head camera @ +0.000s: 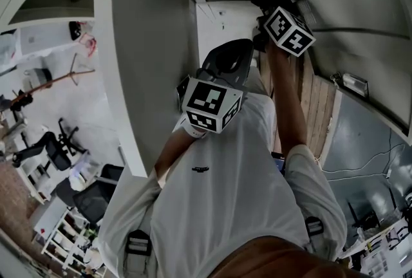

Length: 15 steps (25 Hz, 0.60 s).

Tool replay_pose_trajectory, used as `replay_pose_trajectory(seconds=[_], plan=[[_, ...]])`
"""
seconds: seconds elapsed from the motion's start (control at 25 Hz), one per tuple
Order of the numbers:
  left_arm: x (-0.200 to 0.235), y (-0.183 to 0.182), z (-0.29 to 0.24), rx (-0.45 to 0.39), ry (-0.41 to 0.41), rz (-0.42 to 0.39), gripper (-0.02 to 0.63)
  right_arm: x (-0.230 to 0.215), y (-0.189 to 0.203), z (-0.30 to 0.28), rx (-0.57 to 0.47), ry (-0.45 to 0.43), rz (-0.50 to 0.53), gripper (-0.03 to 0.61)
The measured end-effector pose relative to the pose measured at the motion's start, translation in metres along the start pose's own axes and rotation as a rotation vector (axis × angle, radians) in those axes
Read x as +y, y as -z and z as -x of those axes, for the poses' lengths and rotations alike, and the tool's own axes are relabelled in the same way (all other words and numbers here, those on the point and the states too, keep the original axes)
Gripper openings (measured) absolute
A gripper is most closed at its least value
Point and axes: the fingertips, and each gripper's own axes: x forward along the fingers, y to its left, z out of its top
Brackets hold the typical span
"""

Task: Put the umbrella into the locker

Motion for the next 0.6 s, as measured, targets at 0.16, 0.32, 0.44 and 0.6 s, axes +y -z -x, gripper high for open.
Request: replay_pose_trajectory(seconds=[0.16, 0.32, 0.44, 0.6], plan=[[0.003, -0.001, -0.001, 0.000, -0.004, 0.000, 0.013, 0.000, -0.003, -0.014, 0.004, 0.001, 0.009, 0.267], [0.005, 0.000, -0.001, 0.004, -0.008, 0.002, 0.013, -0.001, -0.004, -0.024, 0.009, 0.012, 0.020, 0.267], [0.006, 0.000, 0.002, 0.008, -0.012, -0.001, 0.014, 0.000, -0.005, -0.030, 0.011, 0.022, 0.031, 0.268], [0.008, 0.000, 0.003, 0.008, -0.019, 0.000, 0.013, 0.003, -0.007, -0.042, 0.017, 0.027, 0.049, 0.268]])
